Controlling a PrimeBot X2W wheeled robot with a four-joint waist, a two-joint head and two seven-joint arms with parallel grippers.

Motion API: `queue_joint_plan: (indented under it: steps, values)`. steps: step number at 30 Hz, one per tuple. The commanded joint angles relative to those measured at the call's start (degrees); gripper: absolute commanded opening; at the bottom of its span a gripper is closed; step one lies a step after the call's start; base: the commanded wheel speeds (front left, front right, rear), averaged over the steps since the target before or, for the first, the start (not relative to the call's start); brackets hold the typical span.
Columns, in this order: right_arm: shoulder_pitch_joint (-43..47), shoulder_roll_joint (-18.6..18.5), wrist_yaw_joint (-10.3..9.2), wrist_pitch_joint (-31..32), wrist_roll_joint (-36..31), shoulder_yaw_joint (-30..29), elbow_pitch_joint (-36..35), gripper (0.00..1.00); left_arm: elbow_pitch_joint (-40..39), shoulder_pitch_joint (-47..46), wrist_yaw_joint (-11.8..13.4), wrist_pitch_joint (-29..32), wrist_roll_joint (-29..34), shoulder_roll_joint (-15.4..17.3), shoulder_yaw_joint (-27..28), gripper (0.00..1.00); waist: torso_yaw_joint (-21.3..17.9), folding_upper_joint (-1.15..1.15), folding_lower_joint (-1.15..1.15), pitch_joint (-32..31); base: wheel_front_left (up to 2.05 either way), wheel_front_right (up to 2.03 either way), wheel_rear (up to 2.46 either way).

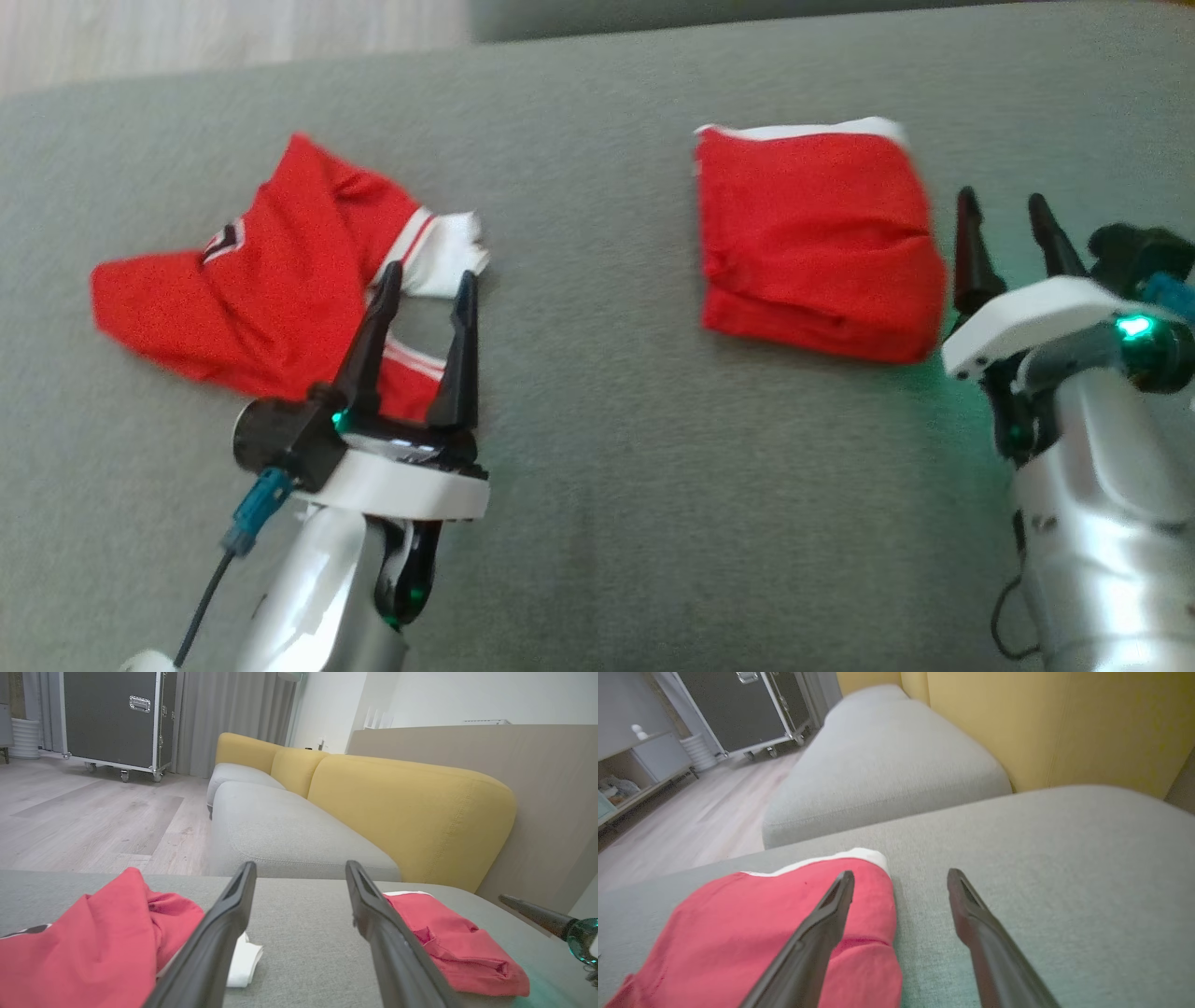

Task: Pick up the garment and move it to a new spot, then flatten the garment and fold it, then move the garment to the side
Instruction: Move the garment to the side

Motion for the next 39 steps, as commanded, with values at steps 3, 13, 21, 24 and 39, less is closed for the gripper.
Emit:
queue_joint_plan:
  steps: [3, 13, 21, 24, 39]
  values:
    - [-6.09, 0.72, -0.05, 2.34, -0.45, -2.53, 5.61, 1.00, -1.65, -2.97, -0.23, -0.29, -0.34, 0.22, 0.75, 1.00, 4.76, 0.00, -0.01, 4.12, 0.00, 0.00, 0.00]
    - [-11.51, 0.76, -0.05, 3.14, -7.21, -4.38, 20.87, 0.64, -1.23, -3.67, -0.31, -0.29, -0.42, 0.22, 1.38, 1.00, 6.60, 0.00, -0.01, 4.70, 0.00, 0.00, 0.00]
    - [-14.25, -2.08, -0.05, -2.73, -12.19, 0.60, 21.73, 0.00, -1.87, -3.29, -0.32, -0.29, -0.68, 0.22, 1.99, 1.00, 3.88, 0.00, -0.01, 3.56, 0.00, 0.00, 0.00]
    - [-15.33, -4.41, -0.05, -4.31, -13.57, 4.77, 21.30, 0.00, -2.04, -3.01, -0.32, -0.29, -0.84, 0.22, 2.23, 1.00, 2.56, 0.00, -0.01, 2.94, 0.00, 0.00, 0.00]
    - [-17.58, -27.01, -0.05, -4.54, -13.29, 25.78, 23.28, 0.00, -3.03, -3.73, -0.34, -0.29, -0.84, 0.22, 2.33, 1.00, 1.95, 0.00, -0.01, 4.24, 0.00, 0.00, 0.00]
